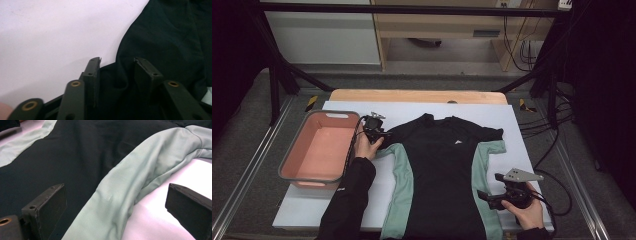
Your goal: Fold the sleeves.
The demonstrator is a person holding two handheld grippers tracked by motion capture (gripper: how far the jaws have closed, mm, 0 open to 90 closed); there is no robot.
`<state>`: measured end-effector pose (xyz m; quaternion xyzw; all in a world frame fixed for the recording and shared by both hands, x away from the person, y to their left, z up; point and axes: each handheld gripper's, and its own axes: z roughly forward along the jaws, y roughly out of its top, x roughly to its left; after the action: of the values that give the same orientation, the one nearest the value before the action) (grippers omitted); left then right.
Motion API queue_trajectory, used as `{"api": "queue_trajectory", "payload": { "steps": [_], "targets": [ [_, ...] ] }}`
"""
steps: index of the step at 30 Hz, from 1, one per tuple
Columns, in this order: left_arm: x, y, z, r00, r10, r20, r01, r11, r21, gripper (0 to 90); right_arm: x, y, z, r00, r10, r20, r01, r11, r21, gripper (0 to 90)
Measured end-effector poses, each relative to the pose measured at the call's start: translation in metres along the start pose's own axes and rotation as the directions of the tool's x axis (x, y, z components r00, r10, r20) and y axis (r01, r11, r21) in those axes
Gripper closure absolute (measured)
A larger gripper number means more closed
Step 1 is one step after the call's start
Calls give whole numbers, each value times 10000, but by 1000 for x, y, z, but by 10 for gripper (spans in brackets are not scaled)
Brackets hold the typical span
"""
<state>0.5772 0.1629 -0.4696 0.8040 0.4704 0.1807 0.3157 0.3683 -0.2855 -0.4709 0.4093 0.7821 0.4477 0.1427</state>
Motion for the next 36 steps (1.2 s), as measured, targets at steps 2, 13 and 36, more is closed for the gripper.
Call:
{"api": "queue_trajectory", "payload": {
  "steps": [2, 13, 36],
  "targets": [
    [-1, -1, -1, 10000, -54, -78, 54, 10000, 6, 640, 0, 0, 0, 10000, -6, -3, 6, 10000, -5, 44],
    [-10, 3, -13, 9985, -539, -62, 540, 9985, 95, 864, 0, 0, 0, 10000, 9, -19, -9, 10000, -1, 46],
    [-59, 33, -51, 9855, -617, 1580, 780, 9921, -987, 881, -1, 1, -1, 10000, 7, -56, -7, 10000, -6, 54]
  ]
}}
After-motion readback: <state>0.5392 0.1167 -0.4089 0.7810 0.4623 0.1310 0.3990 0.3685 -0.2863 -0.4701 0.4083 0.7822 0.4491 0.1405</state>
